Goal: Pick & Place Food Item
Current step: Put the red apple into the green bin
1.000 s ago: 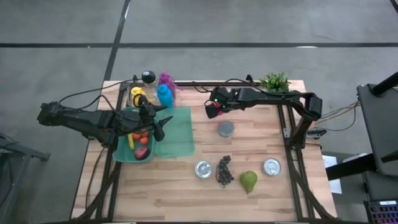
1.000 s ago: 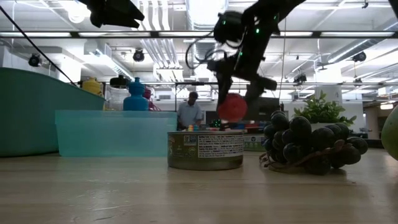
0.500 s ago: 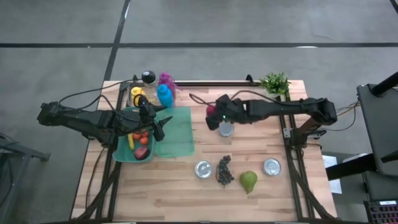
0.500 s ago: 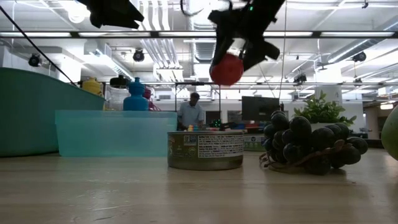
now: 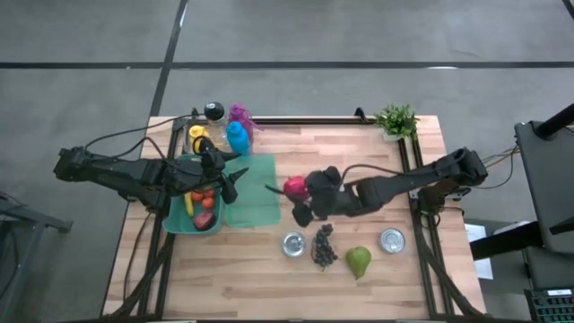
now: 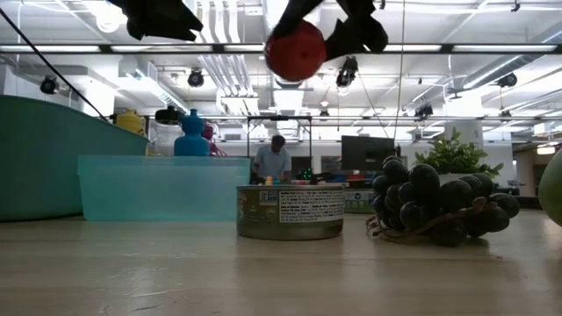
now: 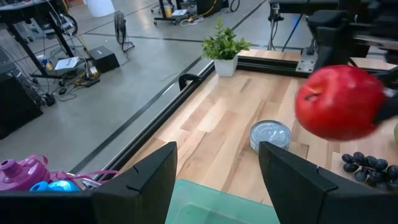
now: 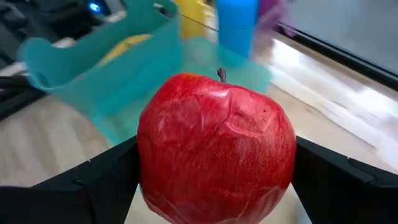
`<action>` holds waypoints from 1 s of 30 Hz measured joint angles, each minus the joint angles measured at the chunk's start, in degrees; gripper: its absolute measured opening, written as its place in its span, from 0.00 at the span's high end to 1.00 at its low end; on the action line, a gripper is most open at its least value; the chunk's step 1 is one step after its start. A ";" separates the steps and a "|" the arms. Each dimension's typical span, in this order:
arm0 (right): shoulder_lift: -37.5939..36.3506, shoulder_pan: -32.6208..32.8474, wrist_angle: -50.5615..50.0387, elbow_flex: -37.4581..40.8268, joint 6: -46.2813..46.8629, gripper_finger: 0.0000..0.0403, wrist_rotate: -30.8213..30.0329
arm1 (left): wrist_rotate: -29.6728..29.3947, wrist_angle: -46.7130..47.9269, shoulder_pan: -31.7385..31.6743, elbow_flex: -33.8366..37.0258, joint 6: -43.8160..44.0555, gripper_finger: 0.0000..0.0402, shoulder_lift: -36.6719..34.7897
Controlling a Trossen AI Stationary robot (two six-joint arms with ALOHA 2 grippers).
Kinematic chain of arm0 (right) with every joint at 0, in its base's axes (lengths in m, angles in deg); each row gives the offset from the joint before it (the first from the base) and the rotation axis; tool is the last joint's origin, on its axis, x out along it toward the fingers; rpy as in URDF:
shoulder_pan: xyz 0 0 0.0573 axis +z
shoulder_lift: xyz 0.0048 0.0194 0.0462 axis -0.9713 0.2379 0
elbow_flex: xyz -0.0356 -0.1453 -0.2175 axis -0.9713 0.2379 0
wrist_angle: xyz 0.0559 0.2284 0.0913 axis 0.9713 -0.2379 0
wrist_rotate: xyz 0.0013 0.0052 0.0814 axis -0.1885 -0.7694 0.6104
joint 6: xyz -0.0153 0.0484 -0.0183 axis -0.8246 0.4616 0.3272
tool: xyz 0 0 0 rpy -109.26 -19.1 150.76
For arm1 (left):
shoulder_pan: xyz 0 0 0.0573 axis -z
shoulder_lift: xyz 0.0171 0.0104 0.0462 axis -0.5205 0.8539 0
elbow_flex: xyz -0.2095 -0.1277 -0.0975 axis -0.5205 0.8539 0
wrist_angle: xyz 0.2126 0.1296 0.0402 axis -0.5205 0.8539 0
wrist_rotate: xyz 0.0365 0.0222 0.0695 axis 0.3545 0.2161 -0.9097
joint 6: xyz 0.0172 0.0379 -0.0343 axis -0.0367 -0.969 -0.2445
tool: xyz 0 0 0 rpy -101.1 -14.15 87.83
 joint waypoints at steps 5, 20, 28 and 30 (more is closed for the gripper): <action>1.71 2.21 4.50 0.03 -1.44 0.12 -0.85 | 0.01 0.08 0.00 0.02 0.01 0.43 0.00; 7.37 7.44 19.70 0.02 -11.48 0.11 1.16 | 0.00 0.43 0.00 0.02 0.02 0.43 0.00; 11.35 9.88 28.02 -0.21 -13.18 0.11 2.86 | 0.00 0.89 0.02 0.02 0.02 0.43 0.00; 12.75 10.43 30.39 -0.21 -13.27 0.11 2.89 | 0.00 0.89 0.00 0.02 0.02 0.43 0.00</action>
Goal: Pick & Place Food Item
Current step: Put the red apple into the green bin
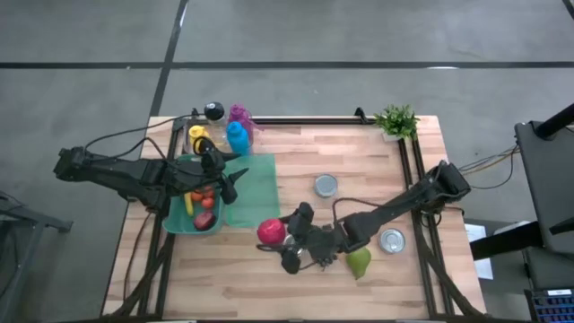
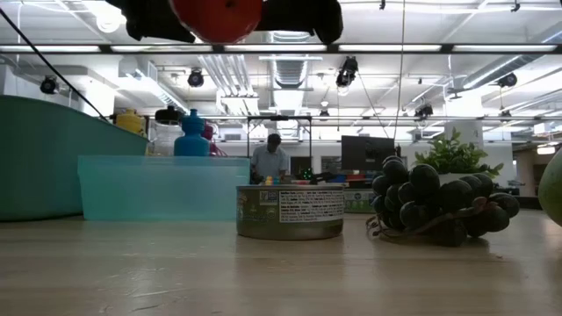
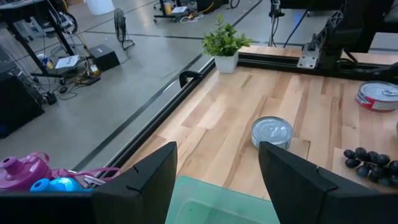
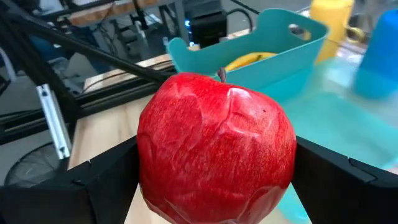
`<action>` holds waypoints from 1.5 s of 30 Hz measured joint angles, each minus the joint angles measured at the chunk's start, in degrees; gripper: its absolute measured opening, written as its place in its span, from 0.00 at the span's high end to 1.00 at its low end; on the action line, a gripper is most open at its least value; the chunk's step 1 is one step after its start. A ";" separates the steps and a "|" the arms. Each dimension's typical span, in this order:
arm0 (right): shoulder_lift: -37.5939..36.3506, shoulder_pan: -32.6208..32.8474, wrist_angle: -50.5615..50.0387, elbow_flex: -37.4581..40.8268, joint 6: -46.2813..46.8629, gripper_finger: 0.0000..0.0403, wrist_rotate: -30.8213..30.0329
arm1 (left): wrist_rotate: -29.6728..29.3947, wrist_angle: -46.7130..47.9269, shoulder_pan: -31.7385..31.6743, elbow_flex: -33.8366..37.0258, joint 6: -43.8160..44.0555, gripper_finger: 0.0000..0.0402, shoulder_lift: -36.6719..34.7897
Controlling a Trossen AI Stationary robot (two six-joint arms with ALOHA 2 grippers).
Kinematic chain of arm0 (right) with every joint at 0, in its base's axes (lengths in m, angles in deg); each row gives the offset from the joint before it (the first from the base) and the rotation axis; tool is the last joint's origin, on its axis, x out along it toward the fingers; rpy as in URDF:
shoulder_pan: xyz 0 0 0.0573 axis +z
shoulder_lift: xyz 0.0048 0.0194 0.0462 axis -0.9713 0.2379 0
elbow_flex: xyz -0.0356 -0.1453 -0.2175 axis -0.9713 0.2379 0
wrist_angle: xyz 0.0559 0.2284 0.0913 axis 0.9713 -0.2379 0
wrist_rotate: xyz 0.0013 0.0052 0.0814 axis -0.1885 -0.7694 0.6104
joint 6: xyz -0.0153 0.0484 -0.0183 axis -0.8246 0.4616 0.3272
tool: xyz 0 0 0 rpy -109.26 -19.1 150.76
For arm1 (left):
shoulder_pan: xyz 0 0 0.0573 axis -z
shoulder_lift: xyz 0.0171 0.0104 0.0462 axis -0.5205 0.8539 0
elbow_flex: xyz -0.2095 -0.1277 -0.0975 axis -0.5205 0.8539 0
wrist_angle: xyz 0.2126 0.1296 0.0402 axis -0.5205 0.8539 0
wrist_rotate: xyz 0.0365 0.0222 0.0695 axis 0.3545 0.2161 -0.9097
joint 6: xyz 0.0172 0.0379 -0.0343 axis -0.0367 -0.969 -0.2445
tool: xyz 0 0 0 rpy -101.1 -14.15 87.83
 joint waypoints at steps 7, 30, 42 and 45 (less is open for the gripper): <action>5.94 0.84 9.44 -0.19 -0.72 0.11 0.52 | 0.00 0.84 0.01 0.00 0.11 0.43 -0.02; 33.06 0.30 16.96 -26.71 -9.82 0.11 0.61 | 0.02 1.25 0.02 0.00 -0.07 0.43 -0.02; 38.31 -0.20 12.38 -31.20 -6.01 0.11 4.00 | 0.00 1.89 0.02 0.00 -0.06 0.43 -0.02; 38.30 -0.30 12.34 -30.14 -3.33 0.11 4.48 | 0.01 1.95 0.02 0.00 -0.04 0.43 -0.02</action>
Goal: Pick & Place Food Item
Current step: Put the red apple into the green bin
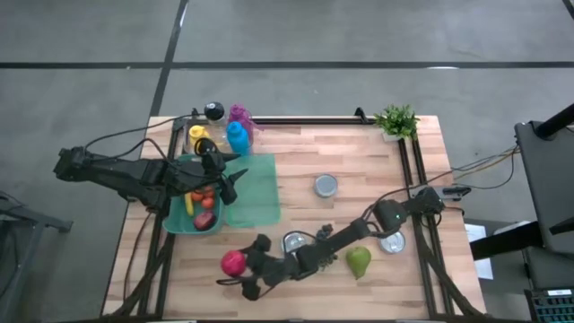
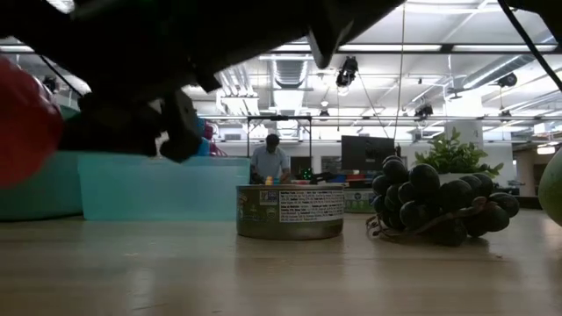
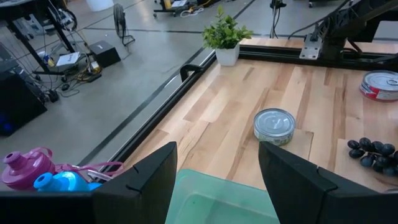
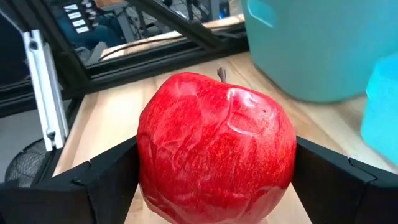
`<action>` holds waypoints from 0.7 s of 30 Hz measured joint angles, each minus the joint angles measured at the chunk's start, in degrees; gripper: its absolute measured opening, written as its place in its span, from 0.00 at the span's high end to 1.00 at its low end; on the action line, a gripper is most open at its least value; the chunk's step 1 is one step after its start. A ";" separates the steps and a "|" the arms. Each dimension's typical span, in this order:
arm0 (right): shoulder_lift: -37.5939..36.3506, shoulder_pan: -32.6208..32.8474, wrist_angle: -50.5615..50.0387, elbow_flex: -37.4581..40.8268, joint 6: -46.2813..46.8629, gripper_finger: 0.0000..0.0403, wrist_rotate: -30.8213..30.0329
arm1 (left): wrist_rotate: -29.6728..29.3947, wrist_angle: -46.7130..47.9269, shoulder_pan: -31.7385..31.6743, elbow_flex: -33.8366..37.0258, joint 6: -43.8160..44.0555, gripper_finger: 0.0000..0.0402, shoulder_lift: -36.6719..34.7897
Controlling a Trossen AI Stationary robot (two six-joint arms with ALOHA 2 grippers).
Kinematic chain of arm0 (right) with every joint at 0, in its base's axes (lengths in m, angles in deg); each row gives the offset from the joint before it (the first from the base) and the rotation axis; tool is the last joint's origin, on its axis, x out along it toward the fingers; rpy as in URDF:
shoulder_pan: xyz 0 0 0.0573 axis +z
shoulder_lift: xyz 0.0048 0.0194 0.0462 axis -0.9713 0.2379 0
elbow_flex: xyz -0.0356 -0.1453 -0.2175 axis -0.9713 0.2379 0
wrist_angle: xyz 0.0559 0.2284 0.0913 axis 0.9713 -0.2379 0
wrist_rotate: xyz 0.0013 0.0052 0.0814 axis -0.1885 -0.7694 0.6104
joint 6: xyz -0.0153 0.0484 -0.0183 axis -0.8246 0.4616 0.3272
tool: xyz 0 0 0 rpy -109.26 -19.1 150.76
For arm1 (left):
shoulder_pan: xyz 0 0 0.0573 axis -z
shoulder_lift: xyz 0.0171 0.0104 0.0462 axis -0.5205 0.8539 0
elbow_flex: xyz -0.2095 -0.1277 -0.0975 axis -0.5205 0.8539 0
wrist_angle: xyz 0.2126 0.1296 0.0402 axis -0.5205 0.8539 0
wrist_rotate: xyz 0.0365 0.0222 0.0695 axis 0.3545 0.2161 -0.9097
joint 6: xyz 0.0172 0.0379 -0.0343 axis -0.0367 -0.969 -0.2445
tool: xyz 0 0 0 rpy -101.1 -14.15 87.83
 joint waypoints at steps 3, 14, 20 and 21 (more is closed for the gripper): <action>-0.20 -0.02 -1.23 0.99 2.16 0.11 0.00 | 0.00 0.02 0.00 0.00 0.00 0.43 0.00; -0.29 0.00 -10.34 0.00 7.52 0.11 0.09 | 0.01 0.13 0.00 0.00 0.00 0.43 0.00; -0.29 0.00 -10.47 0.04 7.50 0.12 0.09 | 0.02 0.13 0.00 0.00 0.02 0.43 0.00; -0.29 0.00 -10.47 0.04 7.50 0.11 0.09 | 0.02 0.15 0.00 0.00 0.02 0.43 0.00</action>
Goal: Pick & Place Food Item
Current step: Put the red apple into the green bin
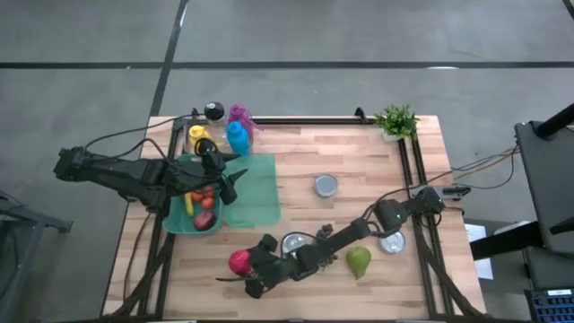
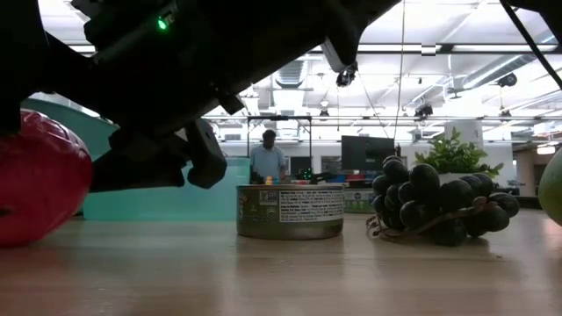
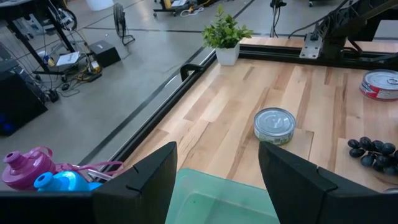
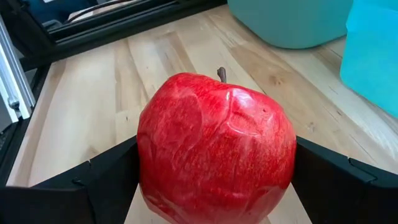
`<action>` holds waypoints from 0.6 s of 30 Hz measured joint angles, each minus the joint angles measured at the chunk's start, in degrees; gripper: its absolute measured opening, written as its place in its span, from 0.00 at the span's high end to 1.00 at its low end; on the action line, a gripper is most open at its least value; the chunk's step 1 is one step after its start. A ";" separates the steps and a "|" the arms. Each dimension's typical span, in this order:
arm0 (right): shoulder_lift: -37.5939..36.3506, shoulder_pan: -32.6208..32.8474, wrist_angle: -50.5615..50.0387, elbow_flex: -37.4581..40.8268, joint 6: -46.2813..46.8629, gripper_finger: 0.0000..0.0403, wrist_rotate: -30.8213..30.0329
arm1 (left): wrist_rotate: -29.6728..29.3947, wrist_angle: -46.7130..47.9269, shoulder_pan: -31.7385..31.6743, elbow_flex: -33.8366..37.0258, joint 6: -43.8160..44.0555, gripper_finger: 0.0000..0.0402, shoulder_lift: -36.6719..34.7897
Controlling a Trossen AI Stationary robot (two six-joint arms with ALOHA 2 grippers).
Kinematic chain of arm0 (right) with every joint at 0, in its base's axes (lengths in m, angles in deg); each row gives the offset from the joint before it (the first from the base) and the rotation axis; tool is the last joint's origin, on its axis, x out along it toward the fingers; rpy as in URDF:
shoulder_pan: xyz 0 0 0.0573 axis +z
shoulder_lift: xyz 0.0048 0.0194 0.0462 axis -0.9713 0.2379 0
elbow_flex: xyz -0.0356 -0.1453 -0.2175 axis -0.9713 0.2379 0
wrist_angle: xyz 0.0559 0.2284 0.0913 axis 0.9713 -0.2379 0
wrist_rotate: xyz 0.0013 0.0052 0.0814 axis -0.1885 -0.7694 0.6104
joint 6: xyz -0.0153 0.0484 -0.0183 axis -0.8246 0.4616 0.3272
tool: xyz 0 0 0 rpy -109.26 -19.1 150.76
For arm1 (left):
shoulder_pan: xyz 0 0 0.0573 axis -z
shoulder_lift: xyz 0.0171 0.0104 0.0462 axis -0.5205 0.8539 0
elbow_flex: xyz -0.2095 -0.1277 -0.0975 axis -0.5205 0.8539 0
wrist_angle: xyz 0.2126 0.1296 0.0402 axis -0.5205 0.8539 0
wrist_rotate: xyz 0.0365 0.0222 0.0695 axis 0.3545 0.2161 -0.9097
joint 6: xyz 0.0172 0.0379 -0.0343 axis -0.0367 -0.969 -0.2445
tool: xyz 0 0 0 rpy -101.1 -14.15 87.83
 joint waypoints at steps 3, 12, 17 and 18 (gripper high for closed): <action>0.00 0.00 0.00 0.03 0.00 0.11 0.00 | 0.00 -0.02 0.00 0.00 0.00 0.43 0.00; 0.00 0.00 0.35 -0.09 -3.25 0.11 1.03 | -0.02 -0.02 0.00 0.00 0.00 0.43 0.00; 0.00 0.09 0.33 -0.09 -4.11 0.09 1.03 | 0.00 -0.02 0.00 0.00 0.00 0.43 0.00; 0.00 0.09 0.33 -0.09 -4.07 0.07 1.03 | -0.02 -0.02 0.00 0.00 0.00 0.43 0.00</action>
